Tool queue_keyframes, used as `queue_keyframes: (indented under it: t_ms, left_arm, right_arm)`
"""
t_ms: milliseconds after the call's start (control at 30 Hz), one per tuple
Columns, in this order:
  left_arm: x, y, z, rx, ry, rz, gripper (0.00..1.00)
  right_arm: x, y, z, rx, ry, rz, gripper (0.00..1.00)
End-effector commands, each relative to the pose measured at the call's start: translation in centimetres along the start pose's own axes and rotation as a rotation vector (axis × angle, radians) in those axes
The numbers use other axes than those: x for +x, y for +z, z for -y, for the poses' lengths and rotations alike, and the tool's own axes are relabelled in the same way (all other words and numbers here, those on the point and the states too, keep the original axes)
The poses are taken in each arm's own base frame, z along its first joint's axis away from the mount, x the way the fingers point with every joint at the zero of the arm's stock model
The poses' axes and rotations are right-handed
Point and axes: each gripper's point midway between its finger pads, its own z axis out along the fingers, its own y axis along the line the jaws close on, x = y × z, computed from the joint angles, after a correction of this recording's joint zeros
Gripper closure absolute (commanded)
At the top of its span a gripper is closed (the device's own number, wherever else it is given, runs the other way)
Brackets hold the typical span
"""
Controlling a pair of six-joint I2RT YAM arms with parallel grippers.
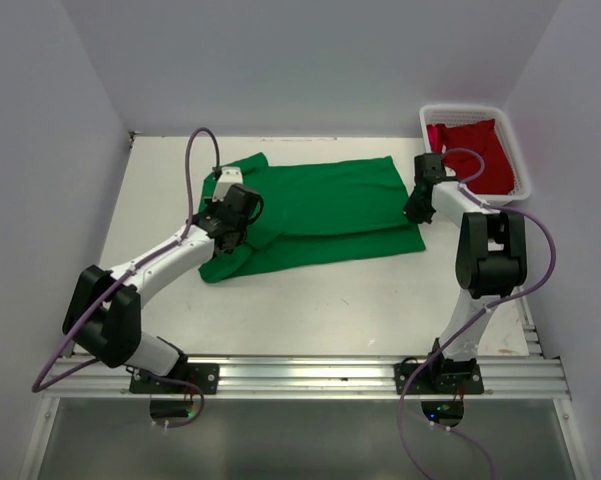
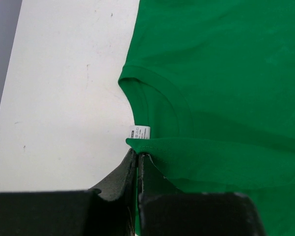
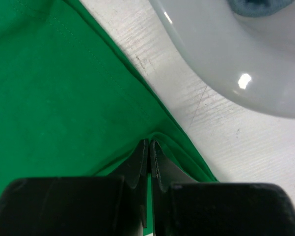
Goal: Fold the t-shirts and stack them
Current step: Fold the flattened tshirt in 1/3 of the way
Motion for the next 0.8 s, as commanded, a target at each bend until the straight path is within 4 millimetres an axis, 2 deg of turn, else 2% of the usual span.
queue_keyframes:
  t_ms: [0,33,100,167,200,233,267,300,333,367,400,433,467,633,733,767]
  left_arm:
    - [-3.7,0.3,0.5,0.007,-0.078,0.086,1.00]
    - [-3.8,0.4,0.5,0.006,-0.079,0.089,1.00]
    - [-3.9,0.8,0.3,-0.017,-0.084,0.092,1.00]
    - [-4.2,1.1,-0.1,-0.037,-0.102,0.106,0.86]
    - [-4.4,1.2,-0.6,-0.063,-0.114,0.120,0.76]
    - [-4.6,1.2,-0.8,-0.073,-0.128,0.133,0.41]
    - [-5.2,1.2,-1.0,-0.079,-0.154,0.160,0.23]
    - [-5.5,1.0,-1.5,-0.096,-0.166,0.177,0.05]
    - [-5.8,0.9,-1.7,-0.101,-0.171,0.191,0.00]
    - [-6.5,0.8,-1.8,-0.104,-0.192,0.211,0.00]
    - [-6.8,0.6,-1.9,-0.107,-0.198,0.222,0.00]
    - [-7.1,0.4,-1.9,-0.106,-0.199,0.229,0.00]
    - [-7.6,0.2,-2.1,-0.105,-0.208,0.235,0.00]
    - [-8.4,-1.5,-1.7,-0.004,-0.244,0.236,0.00]
    - [-7.2,-2.7,-0.3,0.124,-0.243,0.197,0.00]
    - [-6.1,-3.1,0.0,0.158,-0.235,0.168,0.00]
  right_arm:
    - [-1.9,0.2,-1.0,-0.021,0.002,0.048,1.00]
    - [-2.0,0.3,-1.1,-0.021,0.001,0.048,1.00]
    - [-2.1,0.4,-1.2,-0.026,0.001,0.050,0.75]
    - [-2.4,0.4,-1.5,-0.040,0.007,0.066,0.59]
    - [-2.4,0.4,-1.5,-0.044,0.008,0.069,0.43]
    - [-2.4,0.3,-1.8,-0.060,0.010,0.069,0.33]
    - [-3.1,-0.2,-2.4,-0.092,0.015,0.101,0.29]
    - [-2.8,-0.2,-2.3,-0.101,0.015,0.104,0.20]
    - [-3.0,-0.6,-2.7,-0.121,0.015,0.125,0.18]
    - [-4.3,-1.7,-3.4,-0.165,0.023,0.179,0.14]
    - [-3.9,-2.0,-3.4,-0.177,0.020,0.187,0.12]
    - [-4.7,-2.6,-3.8,-0.201,0.025,0.225,0.08]
    - [-5.2,-3.9,-4.1,-0.230,0.022,0.254,0.07]
    - [-5.4,-6.6,-4.1,-0.276,0.013,0.305,0.07]
    - [-5.0,-8.0,-4.3,-0.294,-0.003,0.309,0.11]
    - [-4.7,-8.2,-4.4,-0.298,-0.013,0.302,0.24]
